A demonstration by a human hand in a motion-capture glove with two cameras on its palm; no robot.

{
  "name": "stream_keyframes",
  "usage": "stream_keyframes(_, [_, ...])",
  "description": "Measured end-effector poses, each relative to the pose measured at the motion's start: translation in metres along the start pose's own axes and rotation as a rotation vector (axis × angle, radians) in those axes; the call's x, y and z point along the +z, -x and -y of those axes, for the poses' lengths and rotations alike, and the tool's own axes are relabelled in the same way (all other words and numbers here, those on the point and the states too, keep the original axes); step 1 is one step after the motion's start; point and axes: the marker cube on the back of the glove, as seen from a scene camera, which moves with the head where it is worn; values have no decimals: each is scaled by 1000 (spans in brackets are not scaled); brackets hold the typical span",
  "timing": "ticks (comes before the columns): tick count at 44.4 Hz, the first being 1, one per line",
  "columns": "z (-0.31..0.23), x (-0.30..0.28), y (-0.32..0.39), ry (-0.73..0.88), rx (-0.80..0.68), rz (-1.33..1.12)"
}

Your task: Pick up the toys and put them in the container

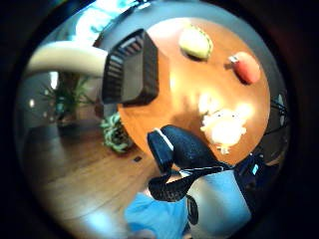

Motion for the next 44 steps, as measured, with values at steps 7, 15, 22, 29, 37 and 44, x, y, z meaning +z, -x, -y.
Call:
stream_keyframes(7, [-9,54,-30,90,121,-13])
stream_keyframes(15, [-15,111,-40,179,111,-34])
stream_keyframes(22, [-17,157,-53,262,80,-155])
stream_keyframes(29, [-15,199,-48,359,47,-151])
stream_keyframes(37, [-16,222,-43,383,54,-89])
stream_keyframes(44, [-8,224,-35,268,70,52])
